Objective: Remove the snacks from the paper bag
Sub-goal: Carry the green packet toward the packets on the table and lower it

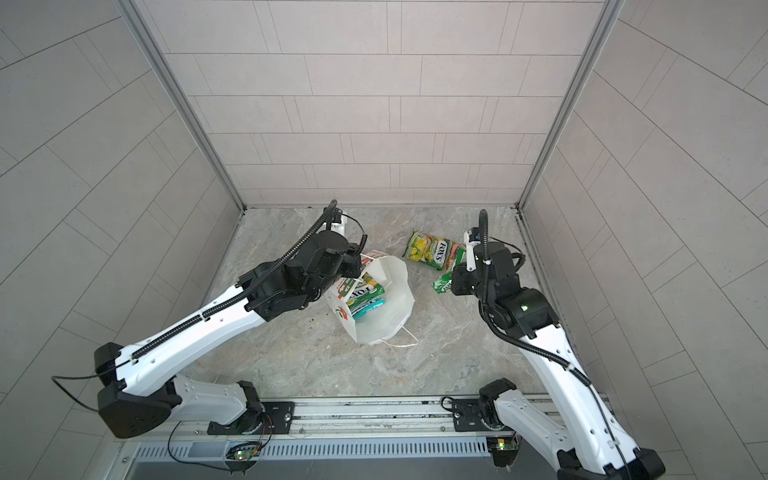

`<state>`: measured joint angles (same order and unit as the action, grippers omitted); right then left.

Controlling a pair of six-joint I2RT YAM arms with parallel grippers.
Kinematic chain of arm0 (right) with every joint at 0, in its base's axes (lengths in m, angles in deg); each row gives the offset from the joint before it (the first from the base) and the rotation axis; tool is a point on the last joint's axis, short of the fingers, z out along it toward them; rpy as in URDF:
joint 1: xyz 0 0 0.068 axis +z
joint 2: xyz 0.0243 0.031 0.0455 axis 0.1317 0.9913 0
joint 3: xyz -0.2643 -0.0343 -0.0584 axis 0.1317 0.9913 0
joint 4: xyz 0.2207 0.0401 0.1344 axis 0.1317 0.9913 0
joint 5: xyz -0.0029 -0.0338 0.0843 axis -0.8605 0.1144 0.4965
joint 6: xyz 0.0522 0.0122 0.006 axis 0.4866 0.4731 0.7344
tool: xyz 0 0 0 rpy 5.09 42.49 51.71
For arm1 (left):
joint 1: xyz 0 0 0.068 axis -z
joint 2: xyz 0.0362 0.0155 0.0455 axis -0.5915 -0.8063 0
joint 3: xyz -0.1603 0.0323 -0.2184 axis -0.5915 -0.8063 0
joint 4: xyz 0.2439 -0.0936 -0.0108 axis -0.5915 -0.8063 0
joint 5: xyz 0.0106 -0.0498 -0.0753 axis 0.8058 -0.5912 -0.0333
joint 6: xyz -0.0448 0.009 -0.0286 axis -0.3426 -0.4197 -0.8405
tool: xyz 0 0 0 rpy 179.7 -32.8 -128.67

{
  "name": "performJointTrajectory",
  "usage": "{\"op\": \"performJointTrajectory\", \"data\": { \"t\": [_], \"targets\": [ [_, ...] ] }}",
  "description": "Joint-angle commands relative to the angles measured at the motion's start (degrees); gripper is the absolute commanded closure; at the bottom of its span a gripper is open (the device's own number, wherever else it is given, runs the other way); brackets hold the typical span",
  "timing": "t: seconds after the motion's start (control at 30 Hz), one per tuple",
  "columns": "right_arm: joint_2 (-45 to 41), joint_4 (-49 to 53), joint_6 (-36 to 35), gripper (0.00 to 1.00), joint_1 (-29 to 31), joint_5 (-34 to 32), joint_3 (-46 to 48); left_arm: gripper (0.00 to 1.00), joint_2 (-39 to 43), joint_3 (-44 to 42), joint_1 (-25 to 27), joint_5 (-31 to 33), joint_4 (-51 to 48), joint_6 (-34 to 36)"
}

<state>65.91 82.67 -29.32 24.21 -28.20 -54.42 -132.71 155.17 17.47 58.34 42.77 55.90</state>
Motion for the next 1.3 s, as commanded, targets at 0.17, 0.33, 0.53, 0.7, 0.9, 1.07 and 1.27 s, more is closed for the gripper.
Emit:
{"op": "performJointTrajectory", "data": {
  "t": [0.17, 0.33, 0.53, 0.7, 0.9, 1.07, 1.27],
  "targets": [
    [6.58, -18.04, 2.50, 1.00, -2.79, 20.13, 8.80, 1.00, 2.01, -1.02, -0.39, 2.19, -0.34, 0.82],
    [12.46, -29.65, 6.10, 1.00, -3.86, 29.57, 12.04, 1.00, 2.60, -1.39, -0.40, 3.06, -0.53, 1.03],
    [21.75, -45.54, 13.30, 1.00, -3.99, 39.09, 13.09, 1.00, 3.42, -1.68, -0.47, 3.82, -0.91, 1.08],
    [28.53, -56.69, 19.25, 1.00, -3.88, 44.11, 12.51, 1.00, 3.58, -1.77, -0.47, 3.92, -1.17, 0.99],
    [31.53, -55.47, 17.21, 1.00, -4.20, 44.72, 13.01, 1.00, 3.27, -1.59, -0.47, 3.52, -1.34, 1.06],
    [31.78, -46.84, 11.24, 1.00, -6.38, 42.25, 14.40, 1.00, 3.24, -1.59, -0.47, 2.62, -1.03, 1.20],
    [33.18, -39.26, 5.36, 1.00, -9.26, 37.82, 15.49, 1.00, 3.03, -1.68, -0.51, 2.21, -0.84, 1.24]
  ]
}}
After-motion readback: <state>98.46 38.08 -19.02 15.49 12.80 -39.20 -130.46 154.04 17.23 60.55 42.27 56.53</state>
